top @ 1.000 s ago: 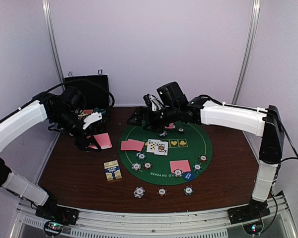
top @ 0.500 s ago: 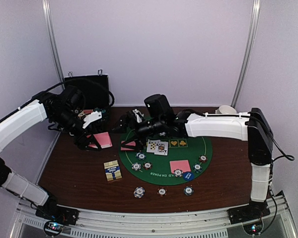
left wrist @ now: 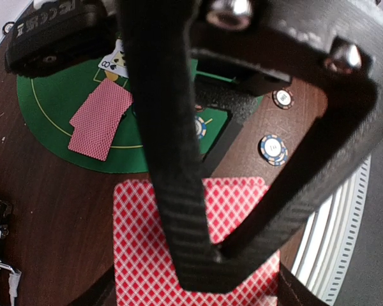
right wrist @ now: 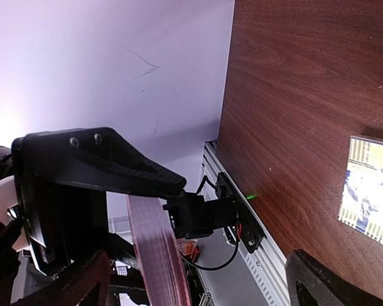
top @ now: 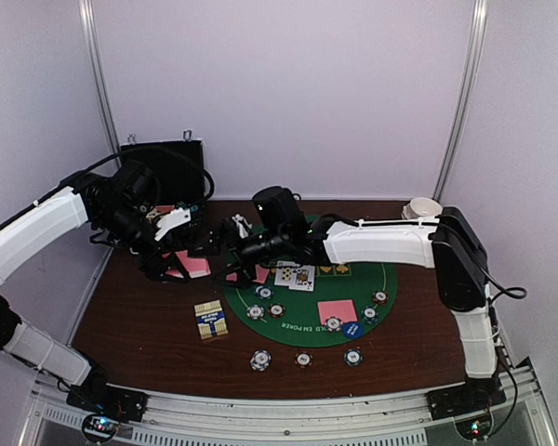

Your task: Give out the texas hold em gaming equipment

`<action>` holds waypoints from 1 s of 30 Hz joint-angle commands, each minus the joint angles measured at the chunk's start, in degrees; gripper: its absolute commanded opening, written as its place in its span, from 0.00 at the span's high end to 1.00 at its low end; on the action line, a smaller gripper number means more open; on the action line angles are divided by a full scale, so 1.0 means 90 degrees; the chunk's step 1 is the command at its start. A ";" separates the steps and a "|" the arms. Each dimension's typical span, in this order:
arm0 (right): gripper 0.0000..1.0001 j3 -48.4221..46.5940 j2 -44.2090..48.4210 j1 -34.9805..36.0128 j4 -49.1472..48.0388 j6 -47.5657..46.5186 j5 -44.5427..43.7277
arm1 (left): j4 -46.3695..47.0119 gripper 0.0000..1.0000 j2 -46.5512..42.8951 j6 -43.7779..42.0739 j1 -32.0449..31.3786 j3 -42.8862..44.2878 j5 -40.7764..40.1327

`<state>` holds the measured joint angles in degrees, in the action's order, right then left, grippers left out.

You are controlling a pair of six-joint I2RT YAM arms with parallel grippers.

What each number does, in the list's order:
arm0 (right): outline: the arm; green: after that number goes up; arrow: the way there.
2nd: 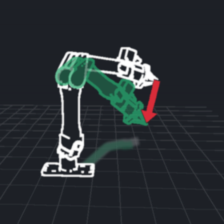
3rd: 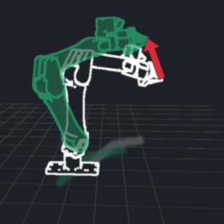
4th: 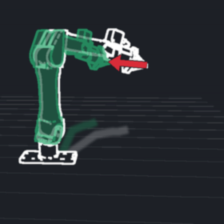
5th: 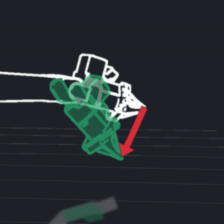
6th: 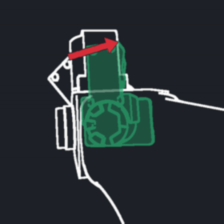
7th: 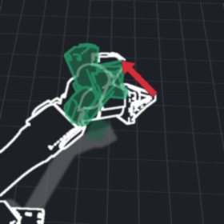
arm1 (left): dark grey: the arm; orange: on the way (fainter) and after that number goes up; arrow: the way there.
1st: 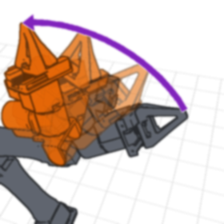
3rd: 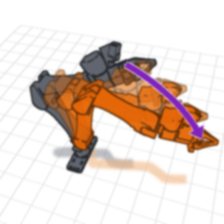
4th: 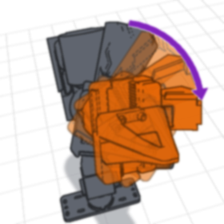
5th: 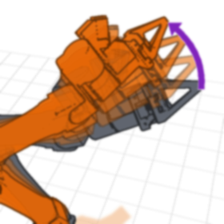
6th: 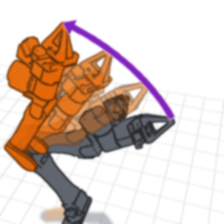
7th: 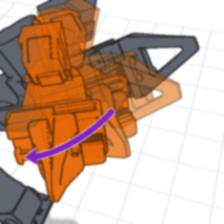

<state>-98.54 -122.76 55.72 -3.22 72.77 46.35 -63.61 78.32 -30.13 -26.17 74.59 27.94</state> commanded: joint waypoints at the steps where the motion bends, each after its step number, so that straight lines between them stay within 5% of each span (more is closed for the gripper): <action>1: 0.01 -0.0412 -0.0196 0.0105 -0.0342 0.0209 0.0156 | 0.0038 1.00 -0.0028 -0.0021 0.0059 0.0218 0.0184; 30: 0.34 0.0029 0.0136 -0.0295 0.0312 -0.0283 0.0333 | 0.0047 1.00 -0.0026 -0.0002 0.0057 0.0287 0.0197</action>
<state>-99.31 -124.07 53.80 -2.31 71.22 49.32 -64.10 78.39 -30.11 -26.17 74.74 28.01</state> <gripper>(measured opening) 0.688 0.675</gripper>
